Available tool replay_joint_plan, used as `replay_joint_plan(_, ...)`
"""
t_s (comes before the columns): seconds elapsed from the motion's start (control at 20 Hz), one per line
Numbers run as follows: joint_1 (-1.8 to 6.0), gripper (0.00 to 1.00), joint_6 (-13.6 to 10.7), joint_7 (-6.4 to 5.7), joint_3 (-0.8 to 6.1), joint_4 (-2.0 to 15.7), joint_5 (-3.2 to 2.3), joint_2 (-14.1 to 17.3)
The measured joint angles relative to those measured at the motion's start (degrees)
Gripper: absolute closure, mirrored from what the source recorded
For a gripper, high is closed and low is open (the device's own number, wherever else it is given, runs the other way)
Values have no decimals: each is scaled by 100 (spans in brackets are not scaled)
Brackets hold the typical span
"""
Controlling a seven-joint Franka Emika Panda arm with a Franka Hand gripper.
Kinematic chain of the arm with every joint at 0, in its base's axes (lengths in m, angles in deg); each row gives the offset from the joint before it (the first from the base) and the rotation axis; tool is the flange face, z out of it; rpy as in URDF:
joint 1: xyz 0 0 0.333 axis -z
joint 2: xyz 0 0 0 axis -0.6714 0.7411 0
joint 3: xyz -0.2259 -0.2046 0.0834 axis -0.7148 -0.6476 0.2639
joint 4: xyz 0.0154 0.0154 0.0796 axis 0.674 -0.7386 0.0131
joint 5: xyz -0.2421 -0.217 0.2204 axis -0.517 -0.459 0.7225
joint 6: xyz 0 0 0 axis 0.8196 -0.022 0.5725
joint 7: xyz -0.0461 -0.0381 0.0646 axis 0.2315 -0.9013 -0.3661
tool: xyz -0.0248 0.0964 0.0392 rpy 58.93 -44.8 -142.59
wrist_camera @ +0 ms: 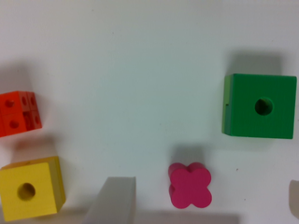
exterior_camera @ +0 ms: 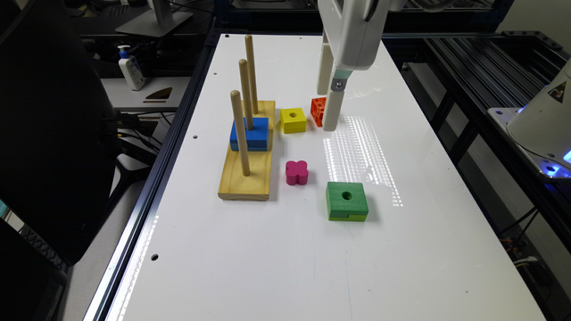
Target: Pick up pink flower.
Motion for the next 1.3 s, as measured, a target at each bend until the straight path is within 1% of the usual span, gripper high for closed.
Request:
replay_joint_plan(0.45,0,0,2,0,0,20,0,59)
replay_joint_plan(0.55,0,0,54,0,0,24,0,145)
replay_joint_plan(0.75,4,0,287,0,0,48,0,393)
replay_joint_plan(0.9,13,0,304,0,-1,198,0,544)
replay_joint_plan(1.0,15,0,309,0,-1,259,0,636)
replay_joint_plan(1.1,16,0,371,0,-1,288,0,765)
replay_joint_plan(1.2,17,0,510,0,-2,304,-1,929)
replay_joint_plan(1.3,17,0,561,0,-3,321,-1,1006)
